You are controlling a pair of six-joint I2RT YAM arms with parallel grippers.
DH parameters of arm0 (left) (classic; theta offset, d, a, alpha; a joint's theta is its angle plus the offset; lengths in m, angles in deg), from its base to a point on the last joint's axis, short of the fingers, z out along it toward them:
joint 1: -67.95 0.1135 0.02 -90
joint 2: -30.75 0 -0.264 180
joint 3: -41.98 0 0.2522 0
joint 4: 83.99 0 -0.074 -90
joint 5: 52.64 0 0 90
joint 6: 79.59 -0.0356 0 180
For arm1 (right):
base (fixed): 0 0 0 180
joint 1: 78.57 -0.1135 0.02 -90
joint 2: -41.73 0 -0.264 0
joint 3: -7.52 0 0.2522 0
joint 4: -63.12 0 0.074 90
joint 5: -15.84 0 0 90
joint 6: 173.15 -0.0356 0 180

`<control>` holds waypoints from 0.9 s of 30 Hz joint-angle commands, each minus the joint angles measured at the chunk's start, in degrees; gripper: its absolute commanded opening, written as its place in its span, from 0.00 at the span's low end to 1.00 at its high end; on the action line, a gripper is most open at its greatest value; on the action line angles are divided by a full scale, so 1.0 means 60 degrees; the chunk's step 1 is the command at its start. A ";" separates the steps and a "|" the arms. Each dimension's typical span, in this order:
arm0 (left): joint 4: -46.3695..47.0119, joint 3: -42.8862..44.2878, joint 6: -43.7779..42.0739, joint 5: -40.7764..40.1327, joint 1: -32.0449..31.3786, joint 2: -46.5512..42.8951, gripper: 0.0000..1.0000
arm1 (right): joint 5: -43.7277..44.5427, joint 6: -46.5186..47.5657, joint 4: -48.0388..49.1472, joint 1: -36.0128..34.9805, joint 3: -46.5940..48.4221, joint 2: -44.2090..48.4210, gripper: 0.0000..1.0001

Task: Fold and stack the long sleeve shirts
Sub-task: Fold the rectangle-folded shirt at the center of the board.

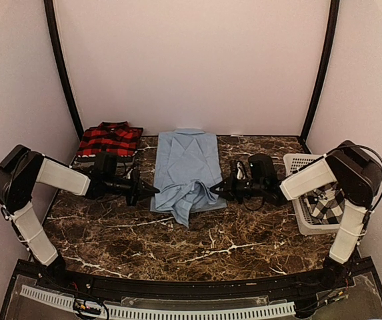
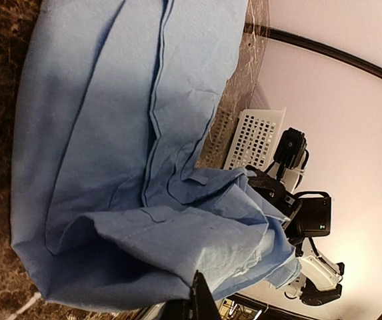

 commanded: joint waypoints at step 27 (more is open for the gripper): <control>0.0776 0.2528 -0.0545 -0.0037 0.0903 0.2760 0.24 | -0.0091 0.0112 0.0119 0.1208 0.2030 -0.1893 0.20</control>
